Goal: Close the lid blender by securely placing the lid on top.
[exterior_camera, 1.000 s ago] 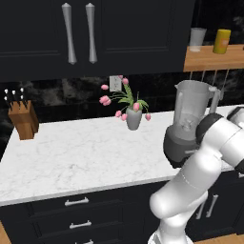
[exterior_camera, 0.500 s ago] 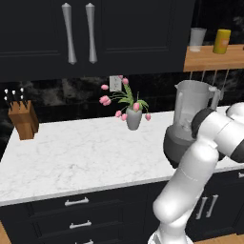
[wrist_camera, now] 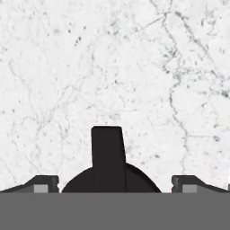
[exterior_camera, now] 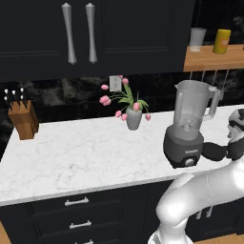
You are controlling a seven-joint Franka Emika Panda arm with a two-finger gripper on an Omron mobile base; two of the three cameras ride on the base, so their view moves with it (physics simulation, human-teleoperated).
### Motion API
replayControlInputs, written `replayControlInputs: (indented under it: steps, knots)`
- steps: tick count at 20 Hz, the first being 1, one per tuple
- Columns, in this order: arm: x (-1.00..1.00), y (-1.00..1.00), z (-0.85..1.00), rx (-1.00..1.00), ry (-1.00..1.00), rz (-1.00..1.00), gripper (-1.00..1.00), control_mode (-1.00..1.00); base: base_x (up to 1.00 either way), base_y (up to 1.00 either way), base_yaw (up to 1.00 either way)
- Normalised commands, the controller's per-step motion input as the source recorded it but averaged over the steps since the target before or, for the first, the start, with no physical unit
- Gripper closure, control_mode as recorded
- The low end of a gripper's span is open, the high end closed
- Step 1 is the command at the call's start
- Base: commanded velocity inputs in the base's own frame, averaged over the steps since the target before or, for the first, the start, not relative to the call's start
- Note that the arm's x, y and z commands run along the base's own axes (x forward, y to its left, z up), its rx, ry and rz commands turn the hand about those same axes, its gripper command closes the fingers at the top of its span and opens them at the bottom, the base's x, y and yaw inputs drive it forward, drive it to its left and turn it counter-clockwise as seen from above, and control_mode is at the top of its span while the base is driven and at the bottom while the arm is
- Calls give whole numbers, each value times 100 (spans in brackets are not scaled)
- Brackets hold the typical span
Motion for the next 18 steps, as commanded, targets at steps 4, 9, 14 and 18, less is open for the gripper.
replayControlInputs:
  steps: [4, 9, 14, 18]
  knots:
    - [7, 0, -27, 0, 0, 0, -100, -100, 0, 0, 0]
    - [1, 5, -34, 0, 0, 1, -100, -100, 0, 0, 0]
    - [5, 0, -20, 0, 0, 0, -100, -100, 0, 0, 0]
    - [13, 3, -24, 0, 0, 0, -100, -100, 0, 0, 0]
